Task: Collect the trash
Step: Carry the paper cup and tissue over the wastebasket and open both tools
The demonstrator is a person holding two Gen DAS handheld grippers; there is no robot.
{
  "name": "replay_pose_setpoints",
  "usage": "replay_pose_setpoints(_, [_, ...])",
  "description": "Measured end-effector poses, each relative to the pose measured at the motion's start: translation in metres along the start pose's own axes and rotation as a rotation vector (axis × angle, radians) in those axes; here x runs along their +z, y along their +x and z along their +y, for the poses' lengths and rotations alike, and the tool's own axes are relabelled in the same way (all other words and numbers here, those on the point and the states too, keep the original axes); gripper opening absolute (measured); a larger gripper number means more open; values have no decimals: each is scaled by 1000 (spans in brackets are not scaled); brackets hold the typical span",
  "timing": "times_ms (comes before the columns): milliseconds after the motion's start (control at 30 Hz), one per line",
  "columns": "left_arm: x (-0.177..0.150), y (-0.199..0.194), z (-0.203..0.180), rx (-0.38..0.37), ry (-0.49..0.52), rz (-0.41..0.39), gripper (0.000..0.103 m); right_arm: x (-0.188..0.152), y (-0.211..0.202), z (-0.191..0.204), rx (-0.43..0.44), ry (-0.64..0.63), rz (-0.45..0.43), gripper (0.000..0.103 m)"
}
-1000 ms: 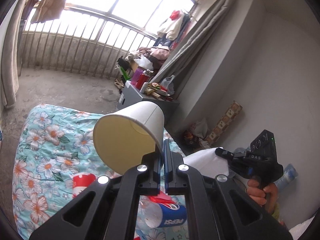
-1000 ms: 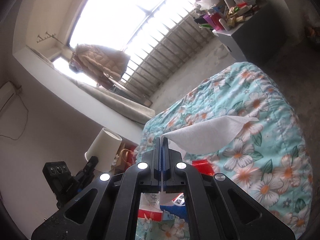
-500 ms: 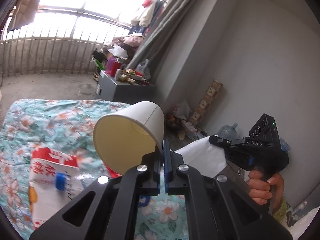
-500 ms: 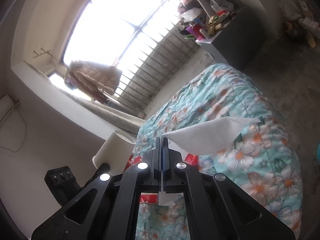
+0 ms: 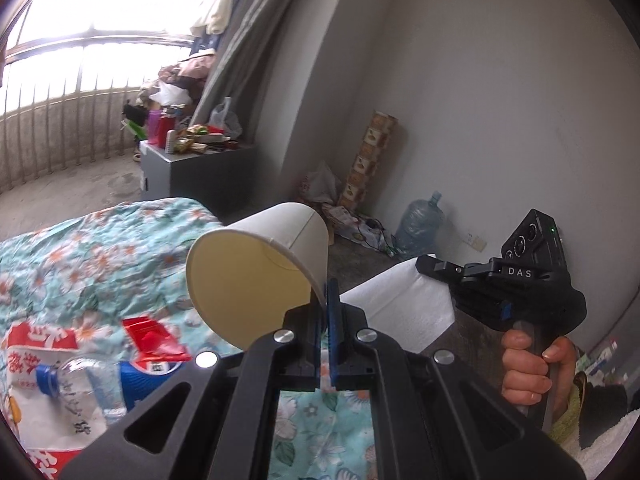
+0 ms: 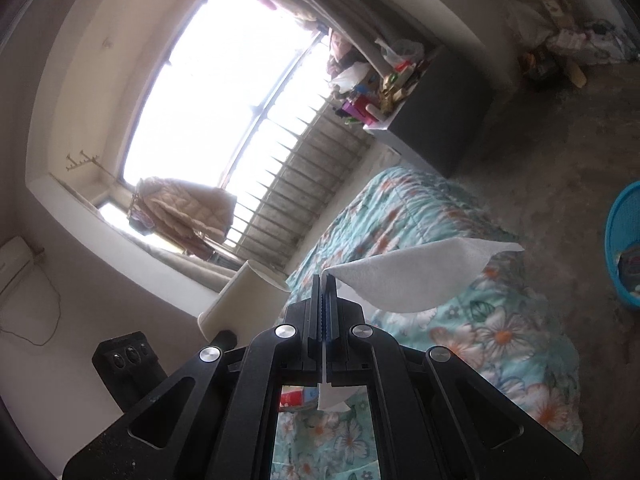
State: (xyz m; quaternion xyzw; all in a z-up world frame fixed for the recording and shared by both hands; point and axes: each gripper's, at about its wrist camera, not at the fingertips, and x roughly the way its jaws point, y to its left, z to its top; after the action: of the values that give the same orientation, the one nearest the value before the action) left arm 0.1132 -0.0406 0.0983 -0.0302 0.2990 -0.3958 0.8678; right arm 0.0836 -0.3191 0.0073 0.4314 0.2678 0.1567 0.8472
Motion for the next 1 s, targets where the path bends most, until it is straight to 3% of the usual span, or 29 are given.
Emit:
replay_pose_setpoints(467, [9,108,-96,-138,141,157,2,13,-82,-85,-62,166,-155,0])
replay_pose_setpoints(767, [-5,200,-137,-172,183,309,2,21,-97,-152,-146,295,-187,0])
replay_pose_setpoints(1000, [-28,287,-160,-216,197,483,2,36,-96,-229,-269,411,-176,0])
